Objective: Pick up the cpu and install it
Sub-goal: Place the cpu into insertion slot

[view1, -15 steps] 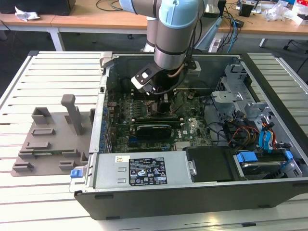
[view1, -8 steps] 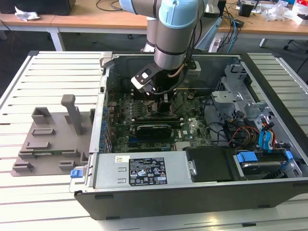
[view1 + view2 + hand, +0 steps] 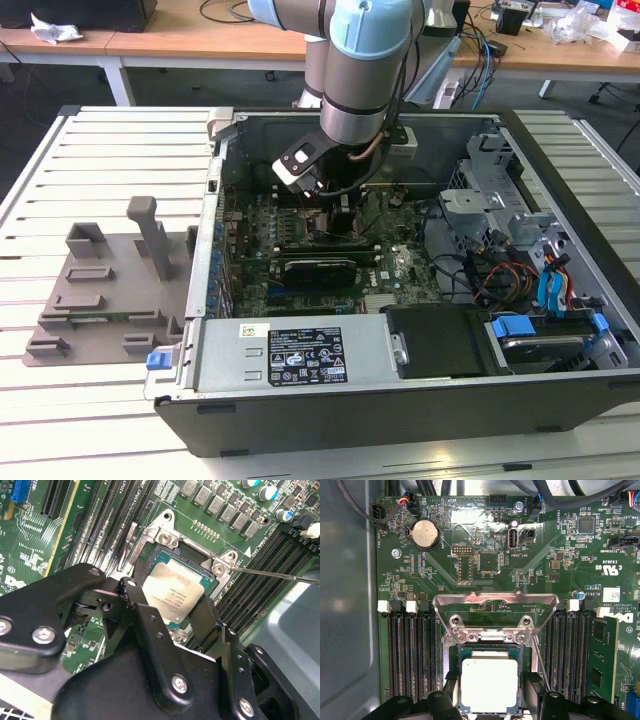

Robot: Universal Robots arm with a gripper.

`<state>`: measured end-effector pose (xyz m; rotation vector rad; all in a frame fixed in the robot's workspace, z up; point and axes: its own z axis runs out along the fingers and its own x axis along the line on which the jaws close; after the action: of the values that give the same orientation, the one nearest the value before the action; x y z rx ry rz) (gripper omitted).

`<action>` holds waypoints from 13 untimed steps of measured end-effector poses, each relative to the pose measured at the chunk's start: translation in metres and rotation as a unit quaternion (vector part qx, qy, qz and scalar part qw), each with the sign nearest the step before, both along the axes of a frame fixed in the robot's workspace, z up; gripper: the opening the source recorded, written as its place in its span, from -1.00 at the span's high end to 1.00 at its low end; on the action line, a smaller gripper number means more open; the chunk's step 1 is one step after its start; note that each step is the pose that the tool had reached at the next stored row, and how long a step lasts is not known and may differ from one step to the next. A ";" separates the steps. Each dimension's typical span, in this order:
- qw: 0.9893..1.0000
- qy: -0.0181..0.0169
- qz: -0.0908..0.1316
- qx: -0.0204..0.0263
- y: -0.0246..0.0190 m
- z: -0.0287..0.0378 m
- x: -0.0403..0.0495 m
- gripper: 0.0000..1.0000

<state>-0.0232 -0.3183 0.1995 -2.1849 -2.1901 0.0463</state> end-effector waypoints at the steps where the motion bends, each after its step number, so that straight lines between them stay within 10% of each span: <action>1: 1.000 0.000 0.000 0.000 0.0000 0.0000 0.0000 -0.25; 13: 1.000 0.002 0.000 0.008 -0.0028 0.0019 0.0032 -0.25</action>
<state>-0.0200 -0.3211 0.2015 -2.1751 -2.1808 0.0329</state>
